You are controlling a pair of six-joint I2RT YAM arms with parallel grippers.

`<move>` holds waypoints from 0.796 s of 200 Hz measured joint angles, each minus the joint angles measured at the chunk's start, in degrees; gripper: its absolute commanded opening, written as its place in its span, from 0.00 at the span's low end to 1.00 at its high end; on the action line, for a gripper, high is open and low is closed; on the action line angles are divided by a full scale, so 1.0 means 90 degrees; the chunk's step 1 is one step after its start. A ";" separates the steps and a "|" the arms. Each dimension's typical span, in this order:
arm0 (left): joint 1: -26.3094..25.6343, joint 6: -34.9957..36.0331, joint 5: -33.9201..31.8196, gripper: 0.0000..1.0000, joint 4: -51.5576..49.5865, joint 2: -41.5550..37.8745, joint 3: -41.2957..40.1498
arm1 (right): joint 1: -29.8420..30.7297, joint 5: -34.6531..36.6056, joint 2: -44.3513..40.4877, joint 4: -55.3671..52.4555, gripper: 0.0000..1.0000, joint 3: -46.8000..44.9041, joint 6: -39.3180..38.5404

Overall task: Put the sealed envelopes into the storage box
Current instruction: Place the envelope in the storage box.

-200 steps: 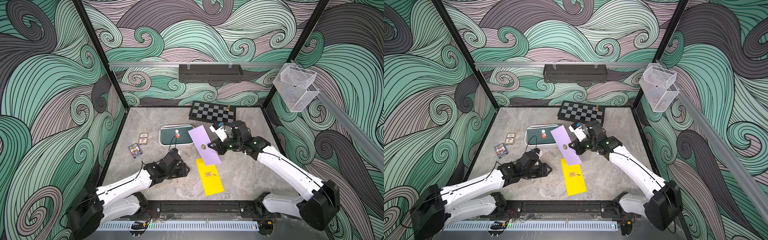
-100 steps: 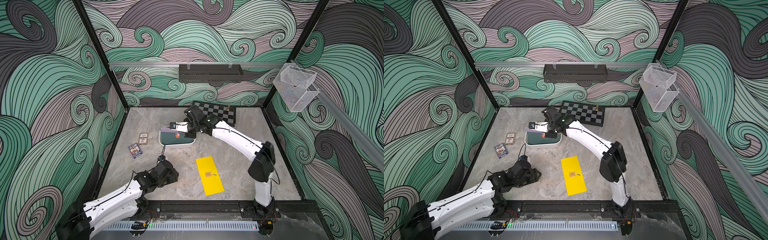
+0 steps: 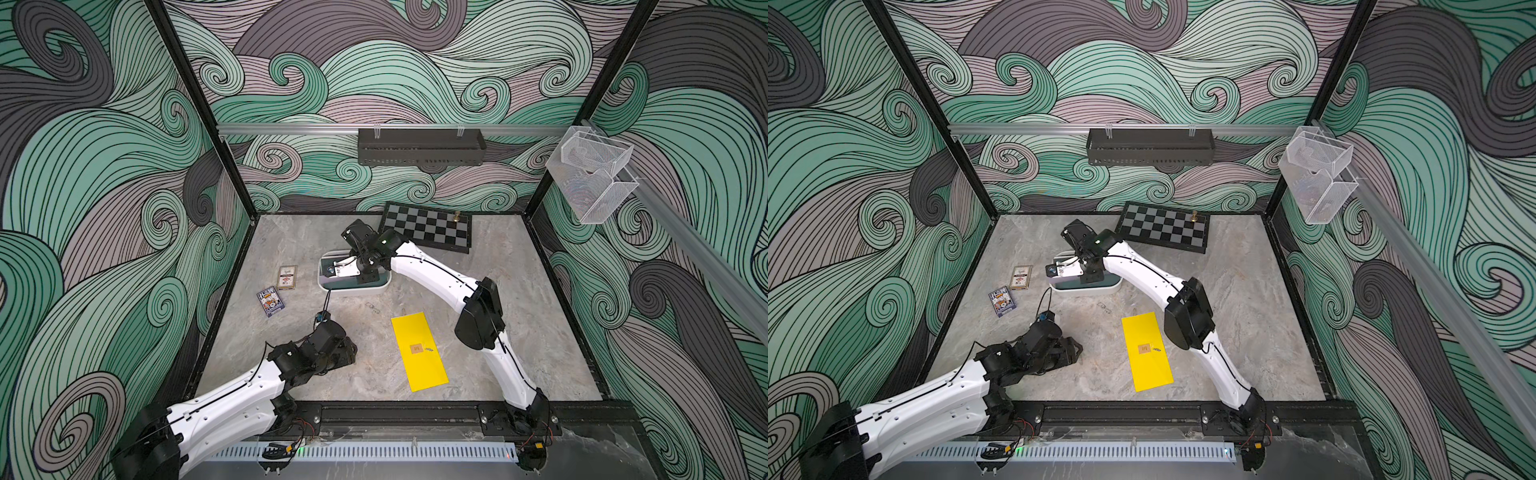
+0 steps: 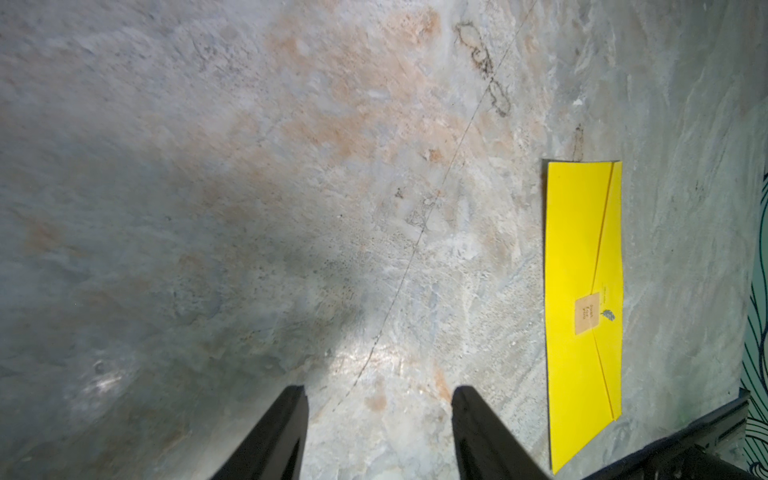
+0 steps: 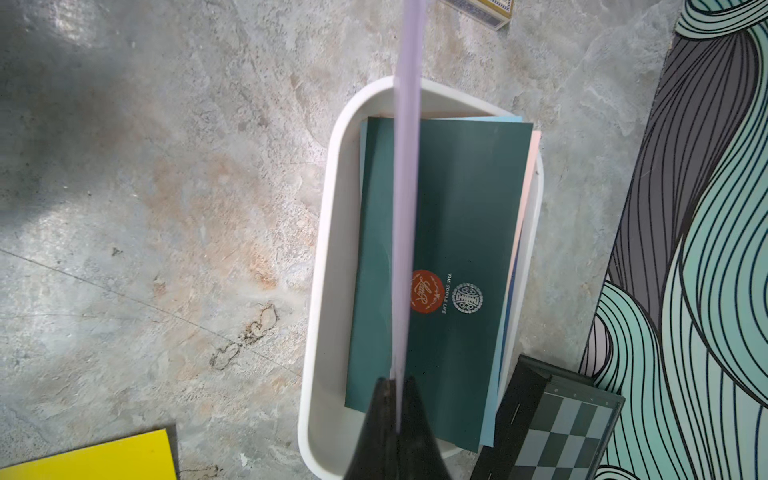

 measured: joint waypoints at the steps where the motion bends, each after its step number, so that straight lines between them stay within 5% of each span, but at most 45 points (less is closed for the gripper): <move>1: 0.0000 0.0000 0.0000 0.60 0.0000 0.0000 0.0000 | 0.0000 0.0005 0.0002 -0.0002 0.00 0.0000 -0.0002; 115: 0.0041 0.0005 0.0017 0.60 0.0097 0.0170 0.0000 | -0.0007 0.0243 0.0775 -0.0274 0.00 0.0714 0.0172; 134: 0.0046 0.0005 0.0024 0.60 0.0100 0.0170 0.0000 | -0.0022 0.0311 0.0865 -0.0253 0.14 0.0855 0.0228; 159: 0.0046 0.0005 0.0036 0.60 0.0104 0.0206 0.0000 | -0.0034 0.0527 0.0957 -0.0073 0.18 0.0925 0.0338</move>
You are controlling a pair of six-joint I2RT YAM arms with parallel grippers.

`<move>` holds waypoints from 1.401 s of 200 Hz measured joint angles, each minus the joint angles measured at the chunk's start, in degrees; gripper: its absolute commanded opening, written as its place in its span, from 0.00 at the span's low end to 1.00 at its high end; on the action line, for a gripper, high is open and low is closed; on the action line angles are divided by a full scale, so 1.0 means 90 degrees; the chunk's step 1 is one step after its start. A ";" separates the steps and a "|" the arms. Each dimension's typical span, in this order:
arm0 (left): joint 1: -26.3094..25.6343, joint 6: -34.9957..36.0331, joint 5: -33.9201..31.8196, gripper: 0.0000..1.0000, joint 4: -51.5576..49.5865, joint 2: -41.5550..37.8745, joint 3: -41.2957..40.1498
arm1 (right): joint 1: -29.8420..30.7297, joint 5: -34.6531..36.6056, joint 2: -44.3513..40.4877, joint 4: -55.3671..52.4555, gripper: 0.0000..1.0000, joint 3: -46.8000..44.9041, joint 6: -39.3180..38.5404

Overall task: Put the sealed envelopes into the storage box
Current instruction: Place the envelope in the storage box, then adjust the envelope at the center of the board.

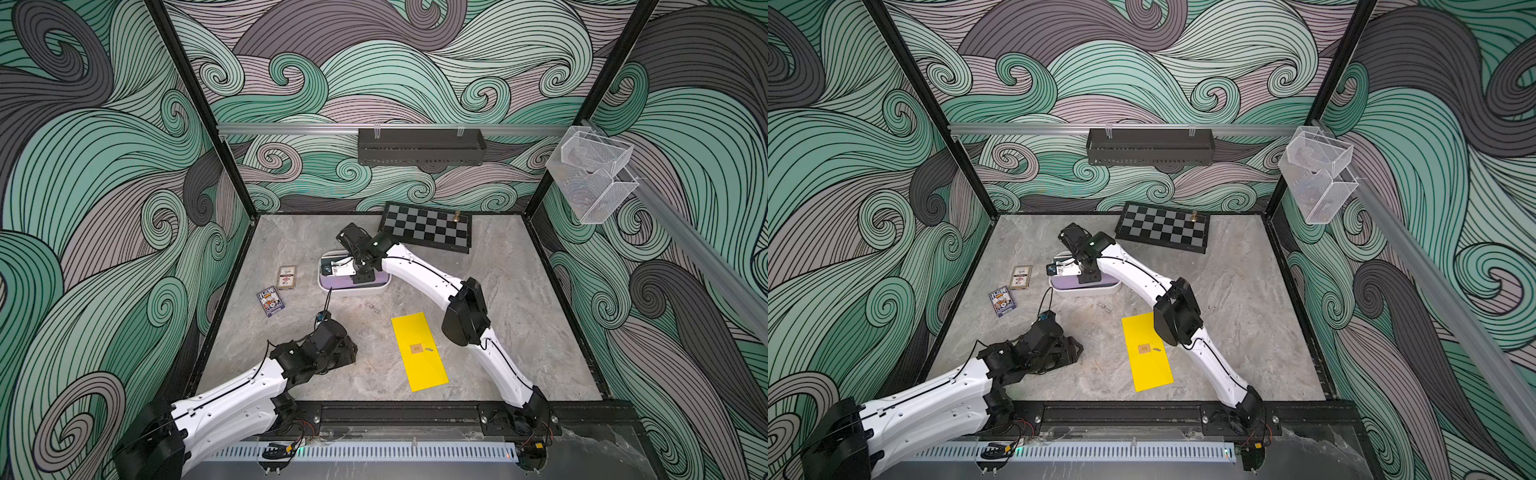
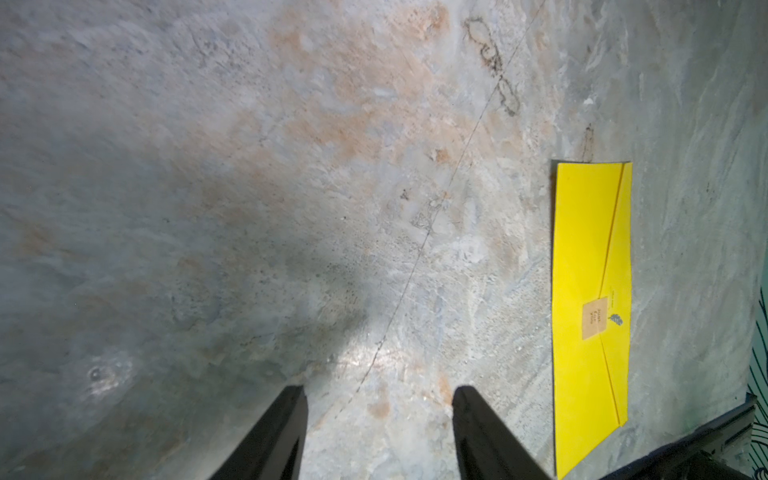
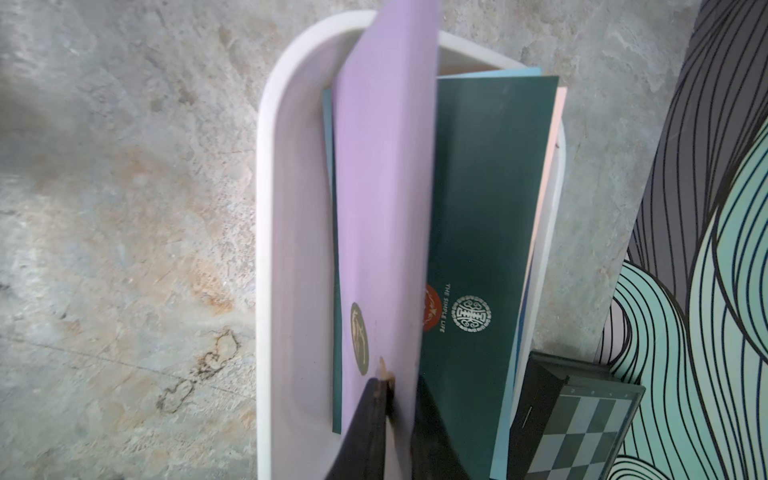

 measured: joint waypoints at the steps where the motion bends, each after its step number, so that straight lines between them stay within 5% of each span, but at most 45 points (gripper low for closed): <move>1: 0.0000 0.0002 0.0002 0.60 0.0000 0.0000 0.0000 | -0.0002 0.0007 0.0005 0.0005 0.18 0.0002 0.0002; 69: 0.0000 0.0010 0.0010 0.60 0.0024 0.0007 0.0000 | -0.0049 0.0483 0.0151 0.0578 0.42 0.0114 0.0236; 117: 0.0000 0.0041 0.0080 0.61 0.0068 0.0075 0.0000 | -0.0194 0.0474 -0.0423 0.0831 0.46 0.0053 0.2050; 192: 0.0002 0.0192 0.0362 0.61 0.0194 -0.0141 -0.0005 | -0.0653 -0.0216 -0.5646 0.2266 0.54 -0.6001 0.6419; 235: 0.0002 0.0328 0.0551 0.61 0.0333 -0.0318 -0.0046 | -0.1180 -0.0661 -0.6584 0.2849 0.55 -0.8648 0.7718; 280: 0.0002 0.0486 0.1212 0.60 0.0746 0.0124 -0.0032 | -0.1914 -0.1064 -0.7487 0.3026 0.57 -1.0358 0.8218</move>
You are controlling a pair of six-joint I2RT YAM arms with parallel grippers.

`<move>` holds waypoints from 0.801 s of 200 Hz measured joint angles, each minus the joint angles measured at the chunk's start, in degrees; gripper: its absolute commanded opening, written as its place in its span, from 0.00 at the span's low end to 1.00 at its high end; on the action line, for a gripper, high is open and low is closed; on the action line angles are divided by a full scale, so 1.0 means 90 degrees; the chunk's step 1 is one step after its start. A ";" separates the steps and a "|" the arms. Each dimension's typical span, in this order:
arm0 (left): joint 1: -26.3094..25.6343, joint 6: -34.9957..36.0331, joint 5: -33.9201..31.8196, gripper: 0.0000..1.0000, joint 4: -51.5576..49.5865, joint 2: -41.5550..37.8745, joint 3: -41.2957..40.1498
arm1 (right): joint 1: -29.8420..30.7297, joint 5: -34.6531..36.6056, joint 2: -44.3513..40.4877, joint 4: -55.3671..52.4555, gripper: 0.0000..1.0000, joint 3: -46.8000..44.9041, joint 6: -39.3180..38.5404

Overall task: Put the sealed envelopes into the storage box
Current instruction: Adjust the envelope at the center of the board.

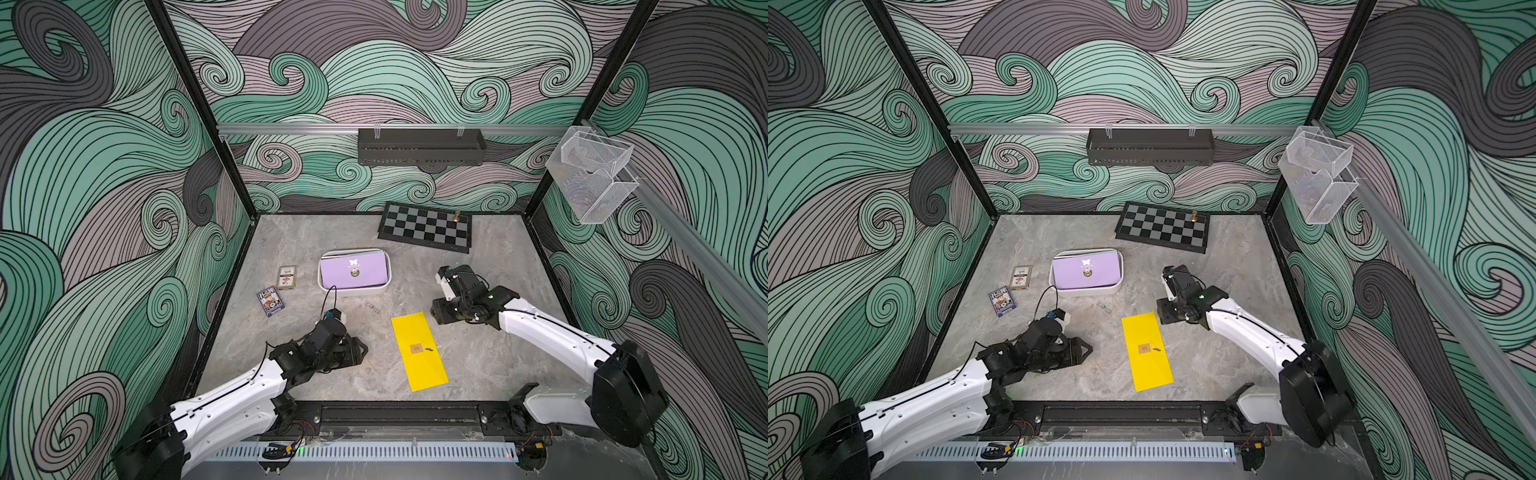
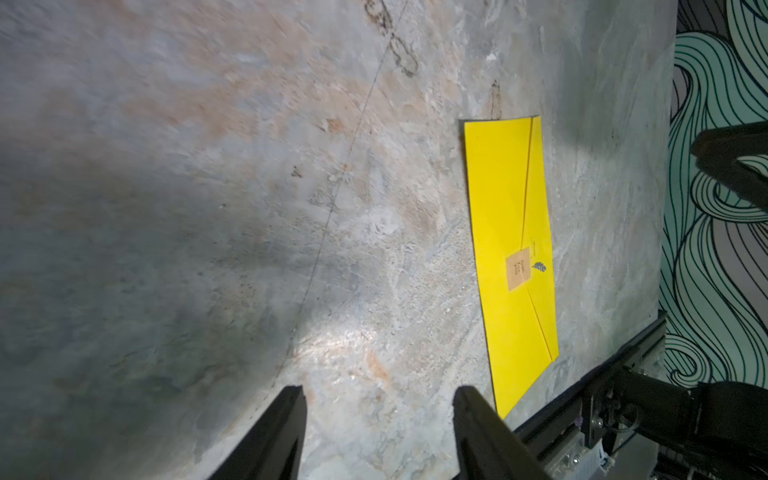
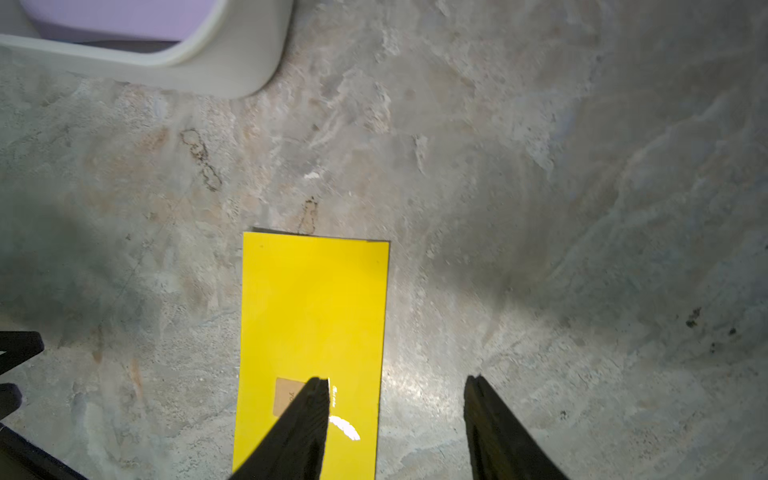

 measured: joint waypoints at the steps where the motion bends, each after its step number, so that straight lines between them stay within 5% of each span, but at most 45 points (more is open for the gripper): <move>1: 0.0000 0.0002 0.0015 0.60 0.0005 0.0017 0.0002 | -0.0010 -0.0015 -0.0015 0.0005 0.57 -0.0019 0.0005; 64: -0.0481 0.0000 0.1059 0.52 0.0971 0.2157 0.0777 | -0.0726 -0.1326 -0.0255 0.0318 0.57 -0.1105 0.0342; 160: -0.0767 0.0194 0.1243 0.38 0.1404 0.4626 0.2409 | -0.0816 -0.2642 0.0797 0.1047 0.54 -0.1350 0.0743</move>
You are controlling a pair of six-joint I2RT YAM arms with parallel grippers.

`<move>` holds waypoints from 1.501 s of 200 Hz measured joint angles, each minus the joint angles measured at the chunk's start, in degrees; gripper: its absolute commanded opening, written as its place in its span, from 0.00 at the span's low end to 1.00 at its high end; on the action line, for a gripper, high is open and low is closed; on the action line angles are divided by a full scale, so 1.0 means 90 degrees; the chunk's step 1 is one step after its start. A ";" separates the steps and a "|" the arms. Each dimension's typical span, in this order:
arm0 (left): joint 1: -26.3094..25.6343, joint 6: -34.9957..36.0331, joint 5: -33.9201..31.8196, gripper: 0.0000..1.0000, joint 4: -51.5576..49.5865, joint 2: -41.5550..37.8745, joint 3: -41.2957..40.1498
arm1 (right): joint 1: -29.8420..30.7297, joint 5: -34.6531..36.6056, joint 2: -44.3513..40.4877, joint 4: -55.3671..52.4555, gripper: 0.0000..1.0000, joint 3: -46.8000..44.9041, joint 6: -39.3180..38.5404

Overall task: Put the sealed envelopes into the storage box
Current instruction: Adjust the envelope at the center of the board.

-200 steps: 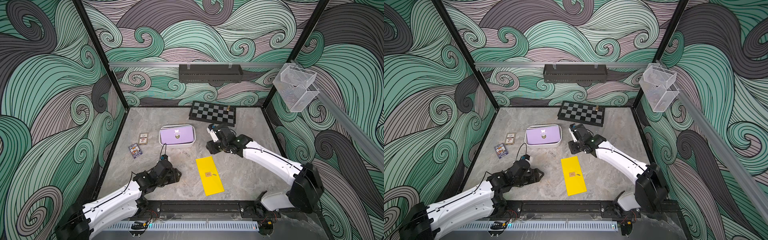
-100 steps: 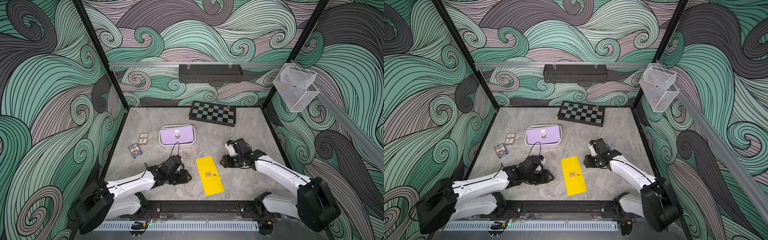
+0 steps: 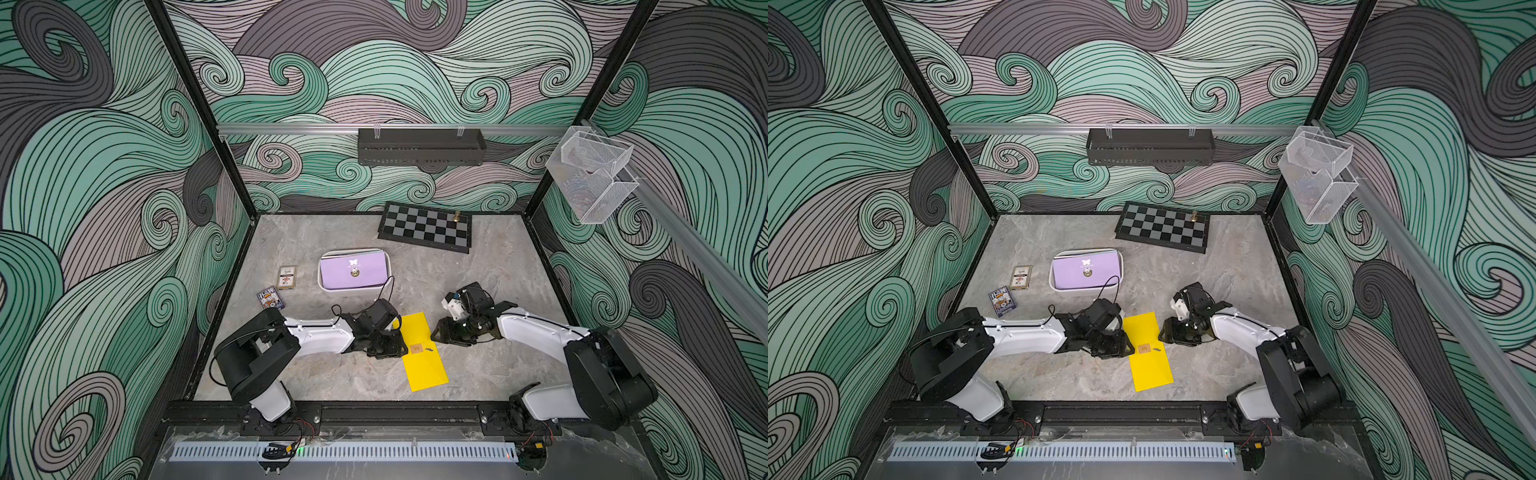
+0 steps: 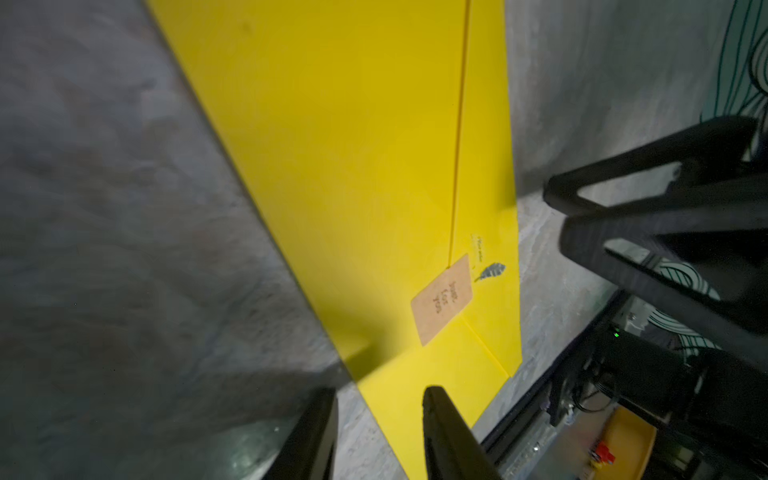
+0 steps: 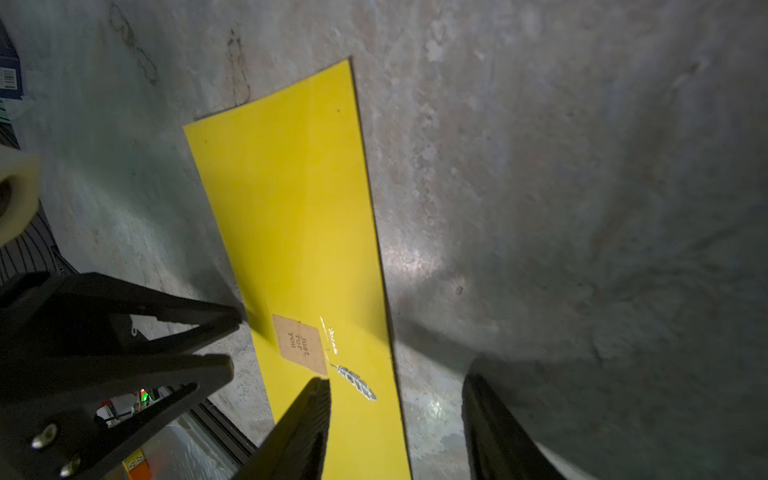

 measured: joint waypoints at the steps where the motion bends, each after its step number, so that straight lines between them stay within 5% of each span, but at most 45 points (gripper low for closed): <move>1: 0.0000 -0.0002 -0.0002 0.38 0.0002 0.0002 0.0007 | 0.0000 -0.0007 0.0002 0.0007 0.54 0.0000 0.0000; 180: 0.0000 -0.0024 -0.0039 0.35 0.0158 0.0039 -0.0044 | -0.0024 -0.0248 0.0141 0.0306 0.55 -0.0002 0.0211; 300: 0.0000 -0.0044 -0.0017 0.35 0.0274 0.0102 -0.0041 | -0.0066 -0.1277 0.0495 0.1457 0.55 -0.0265 0.0597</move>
